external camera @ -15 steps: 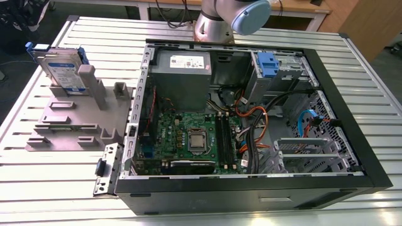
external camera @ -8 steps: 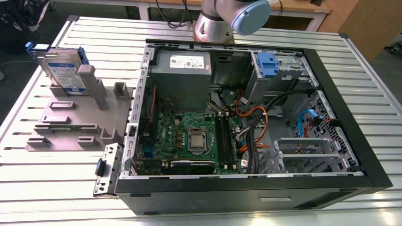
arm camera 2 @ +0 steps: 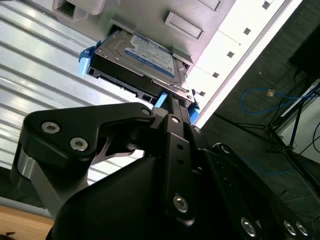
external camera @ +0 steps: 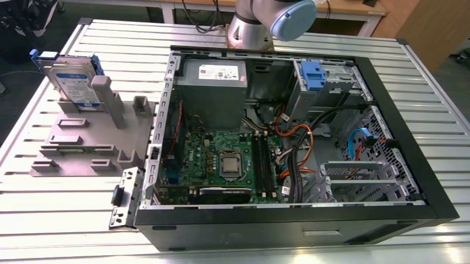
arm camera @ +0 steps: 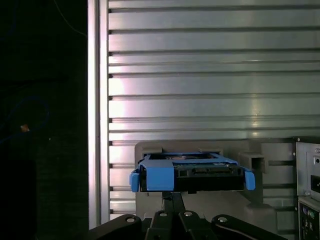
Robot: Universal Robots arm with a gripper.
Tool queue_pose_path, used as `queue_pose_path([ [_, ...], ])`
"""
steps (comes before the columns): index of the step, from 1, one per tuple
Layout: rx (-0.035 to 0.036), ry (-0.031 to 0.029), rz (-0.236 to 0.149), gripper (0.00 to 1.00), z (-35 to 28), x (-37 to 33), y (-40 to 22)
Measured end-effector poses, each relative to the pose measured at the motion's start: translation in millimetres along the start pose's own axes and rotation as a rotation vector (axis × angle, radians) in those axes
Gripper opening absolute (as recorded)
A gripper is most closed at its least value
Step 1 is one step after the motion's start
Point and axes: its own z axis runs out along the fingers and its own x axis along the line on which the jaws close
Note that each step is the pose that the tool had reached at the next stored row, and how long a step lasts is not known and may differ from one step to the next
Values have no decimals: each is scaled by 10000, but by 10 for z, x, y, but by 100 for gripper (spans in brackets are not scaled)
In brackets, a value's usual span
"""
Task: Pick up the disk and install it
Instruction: 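Pick up the disk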
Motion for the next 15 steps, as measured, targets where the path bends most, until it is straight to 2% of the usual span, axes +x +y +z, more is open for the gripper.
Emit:
queue_pose_path([
  [6,5,25,-577,11,-1,-1,0],
  [15,11,53,-1244,11,-1,0,-1],
])
